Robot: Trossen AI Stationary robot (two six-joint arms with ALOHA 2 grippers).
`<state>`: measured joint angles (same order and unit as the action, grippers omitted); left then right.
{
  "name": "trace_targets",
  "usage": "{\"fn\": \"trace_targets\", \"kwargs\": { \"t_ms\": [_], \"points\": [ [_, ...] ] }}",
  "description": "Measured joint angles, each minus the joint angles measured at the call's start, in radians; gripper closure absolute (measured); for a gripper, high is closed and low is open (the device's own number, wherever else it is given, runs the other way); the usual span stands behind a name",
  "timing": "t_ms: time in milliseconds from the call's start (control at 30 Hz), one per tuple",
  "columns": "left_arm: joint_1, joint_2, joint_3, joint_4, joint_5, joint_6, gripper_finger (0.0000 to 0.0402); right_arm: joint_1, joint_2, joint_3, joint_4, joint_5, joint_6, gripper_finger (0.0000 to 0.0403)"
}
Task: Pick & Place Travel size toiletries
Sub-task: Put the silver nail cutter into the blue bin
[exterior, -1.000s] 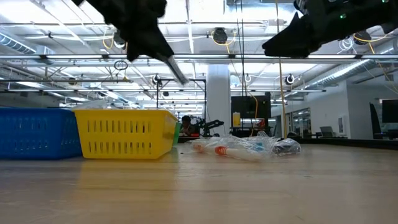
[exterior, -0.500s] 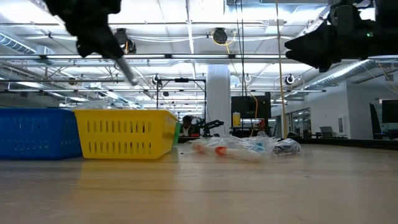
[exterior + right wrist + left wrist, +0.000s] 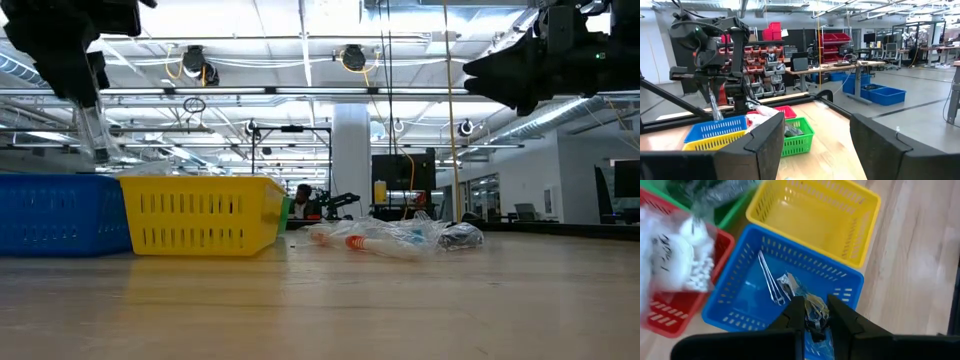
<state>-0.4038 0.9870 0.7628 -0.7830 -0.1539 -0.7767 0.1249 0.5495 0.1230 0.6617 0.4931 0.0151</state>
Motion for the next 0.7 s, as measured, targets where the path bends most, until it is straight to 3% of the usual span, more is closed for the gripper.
{"fn": "trace_targets", "kwargs": {
  "t_ms": [233, 700],
  "points": [
    [-0.032, 0.079, 0.000, 0.002, 0.059, -0.048, 0.0352, 0.000, 0.000, 0.000, 0.000, 0.000, 0.000, 0.0191],
    [-0.018, 0.157, 0.000, 0.003, 0.049, -0.149, 0.0236, 0.000, 0.000, 0.000, 0.000, 0.000, 0.003, 0.0191]
  ]
}}
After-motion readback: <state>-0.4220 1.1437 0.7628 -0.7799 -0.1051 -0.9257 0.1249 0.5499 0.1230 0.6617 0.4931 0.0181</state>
